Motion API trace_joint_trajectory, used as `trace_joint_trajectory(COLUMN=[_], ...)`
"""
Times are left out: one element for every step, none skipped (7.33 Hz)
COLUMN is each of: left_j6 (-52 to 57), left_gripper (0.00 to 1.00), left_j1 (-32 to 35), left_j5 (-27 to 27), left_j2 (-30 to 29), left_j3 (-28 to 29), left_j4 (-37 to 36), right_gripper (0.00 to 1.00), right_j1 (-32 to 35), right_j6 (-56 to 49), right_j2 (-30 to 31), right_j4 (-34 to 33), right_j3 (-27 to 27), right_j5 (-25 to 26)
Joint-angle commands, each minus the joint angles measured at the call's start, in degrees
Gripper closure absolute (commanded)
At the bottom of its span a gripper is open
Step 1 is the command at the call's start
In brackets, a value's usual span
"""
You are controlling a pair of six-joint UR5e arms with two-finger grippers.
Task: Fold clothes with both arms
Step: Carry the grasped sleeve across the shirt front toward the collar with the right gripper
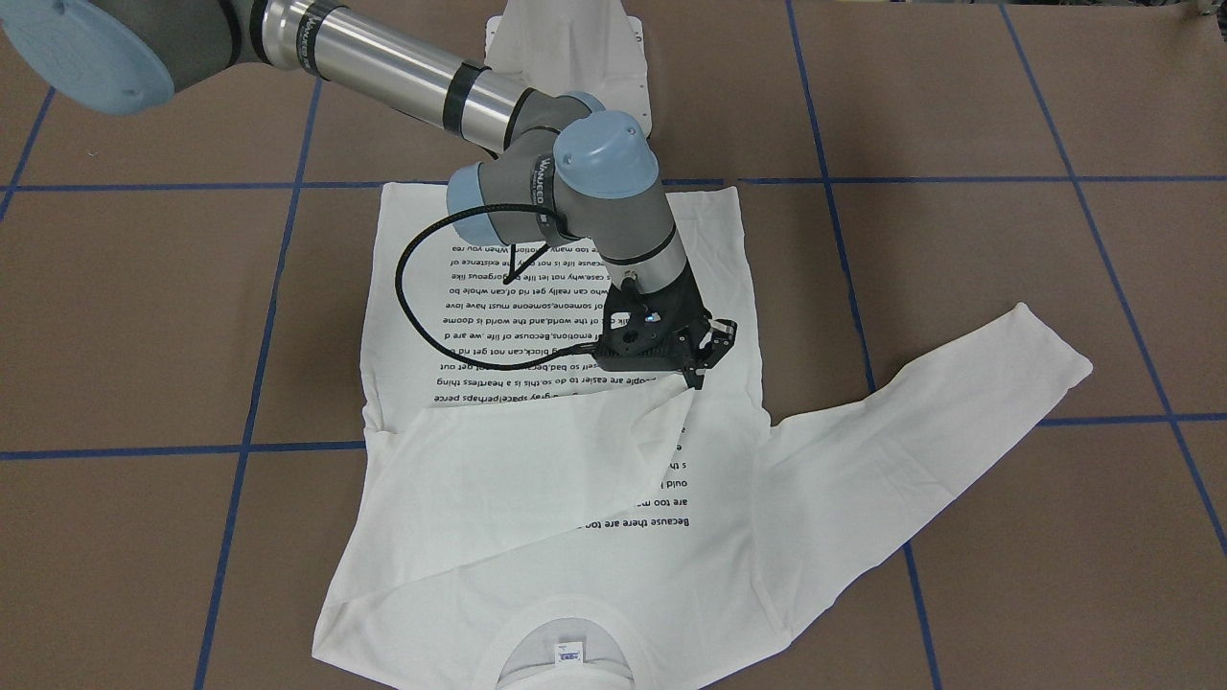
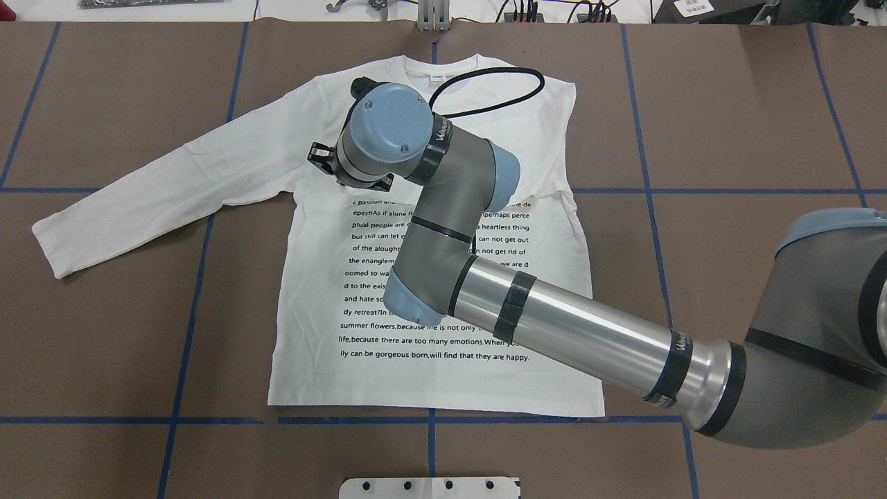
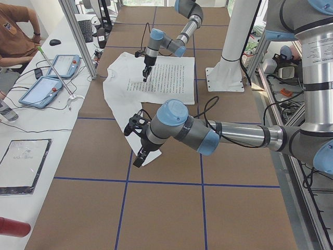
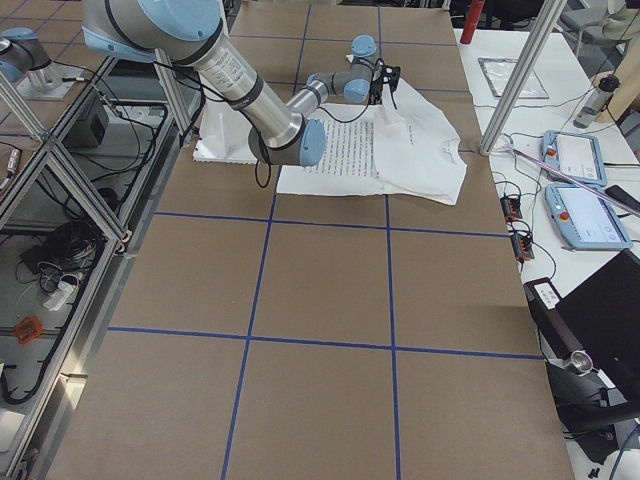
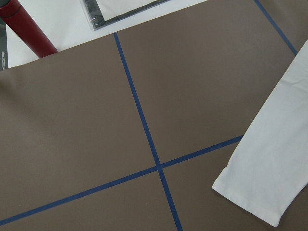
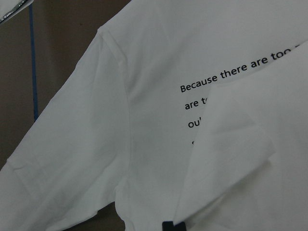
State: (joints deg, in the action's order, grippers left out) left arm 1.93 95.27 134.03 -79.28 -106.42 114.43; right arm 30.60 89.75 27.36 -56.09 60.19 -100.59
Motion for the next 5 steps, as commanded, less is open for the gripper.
trace_joint_trajectory(left_j6=[0.01, 0.01, 0.01, 0.01, -0.17], left_gripper=[0.00, 0.00, 0.00, 0.00, 0.00], left_j1=[0.00, 0.00, 0.00, 0.00, 0.00], left_j5=[0.00, 0.00, 0.00, 0.00, 0.00], left_j2=[0.00, 0.00, 0.00, 0.00, 0.00], left_j3=[-0.01, -0.01, -0.10, -0.36, -0.36], left_j4=[0.09, 0.09, 0.09, 0.09, 0.09], right_gripper=[1.00, 1.00, 1.00, 1.00, 1.00], right_j1=[-1.76, -1.95, -2.21, -2.73, -2.74], right_j6=[-0.10, -0.10, -0.10, -0.10, -0.10], right_j2=[-1.43, -1.61, -1.87, -1.87, -1.79], right_j4=[0.63, 0.63, 2.28, 4.04, 4.23], right_j3=[-1.13, -1.13, -1.13, -1.56, -1.57], right_j5=[0.65, 0.66, 0.74, 1.35, 1.62])
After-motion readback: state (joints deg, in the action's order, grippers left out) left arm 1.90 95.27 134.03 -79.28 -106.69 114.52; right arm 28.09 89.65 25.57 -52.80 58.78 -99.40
